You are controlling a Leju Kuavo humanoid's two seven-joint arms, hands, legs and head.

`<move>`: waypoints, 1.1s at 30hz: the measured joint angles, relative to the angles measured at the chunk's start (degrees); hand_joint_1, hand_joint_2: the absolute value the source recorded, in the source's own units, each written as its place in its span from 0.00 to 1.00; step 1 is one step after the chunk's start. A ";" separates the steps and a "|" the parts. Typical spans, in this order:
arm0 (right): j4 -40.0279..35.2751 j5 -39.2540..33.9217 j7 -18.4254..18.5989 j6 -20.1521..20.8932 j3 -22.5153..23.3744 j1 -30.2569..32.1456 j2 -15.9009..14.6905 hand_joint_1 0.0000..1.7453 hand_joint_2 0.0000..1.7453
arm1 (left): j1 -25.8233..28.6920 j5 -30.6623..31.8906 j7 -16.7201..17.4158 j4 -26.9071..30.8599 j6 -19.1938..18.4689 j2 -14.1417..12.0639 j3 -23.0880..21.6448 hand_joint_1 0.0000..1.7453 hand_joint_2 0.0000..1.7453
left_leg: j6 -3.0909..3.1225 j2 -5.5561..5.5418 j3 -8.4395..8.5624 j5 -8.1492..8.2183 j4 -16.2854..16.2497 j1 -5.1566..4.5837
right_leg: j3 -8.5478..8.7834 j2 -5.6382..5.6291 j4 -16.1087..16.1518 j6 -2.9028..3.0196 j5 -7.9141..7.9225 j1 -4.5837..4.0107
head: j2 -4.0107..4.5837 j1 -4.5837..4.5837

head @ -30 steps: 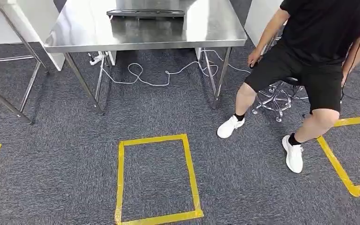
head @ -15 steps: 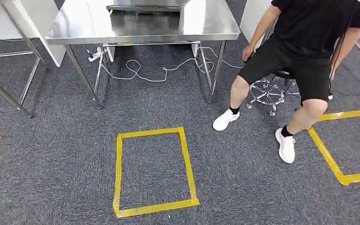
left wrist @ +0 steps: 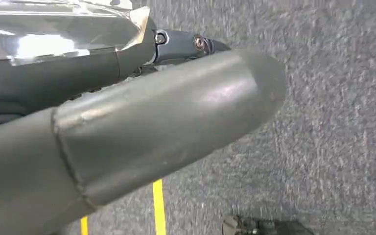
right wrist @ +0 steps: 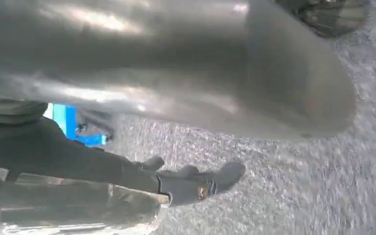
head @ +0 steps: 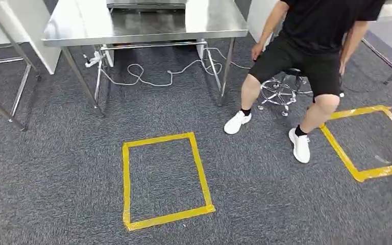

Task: Take the parts from the cabinet and place them on the table.

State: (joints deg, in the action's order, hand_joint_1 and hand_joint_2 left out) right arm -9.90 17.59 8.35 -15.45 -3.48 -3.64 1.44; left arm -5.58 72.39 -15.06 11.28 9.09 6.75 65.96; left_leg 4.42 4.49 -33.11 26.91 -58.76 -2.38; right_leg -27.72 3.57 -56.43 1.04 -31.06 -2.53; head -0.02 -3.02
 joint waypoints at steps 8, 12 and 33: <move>0.04 0.48 0.07 0.17 0.00 0.49 0.57 0.00 0.00 | 0.03 0.00 0.37 0.02 0.00 -0.42 -0.07 0.00 0.00 | -3.96 -4.62 -5.54 9.71 -14.96 2.42 | -1.32 -4.08 1.70 0.61 3.77 2.52 | 0.00 0.15; 0.04 0.68 0.35 0.26 0.00 0.63 0.70 0.00 0.00 | 0.03 0.00 0.59 0.04 0.00 -0.61 -0.09 0.00 0.00 | -6.40 -5.60 2.03 2.85 -3.71 4.81 | -2.65 -6.69 0.08 -0.56 4.13 3.94 | 0.00 0.15; 0.04 0.52 1.18 0.07 0.00 0.58 0.79 0.00 0.00 | -0.36 0.68 0.41 0.04 -0.20 -0.70 -0.28 0.00 0.00 | -4.29 2.46 3.21 1.98 0.99 3.26 | -3.59 -1.26 -0.68 -2.60 2.98 2.42 | 0.00 -0.55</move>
State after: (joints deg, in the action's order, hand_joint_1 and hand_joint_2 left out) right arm -9.86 18.12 9.53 -15.39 -3.48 -3.06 2.23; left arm -5.94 73.07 -14.64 11.32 8.90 6.05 65.68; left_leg 0.14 6.95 -29.89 28.89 -57.77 0.88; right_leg -31.30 2.31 -57.11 -1.57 -28.08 -0.11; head -0.02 -3.56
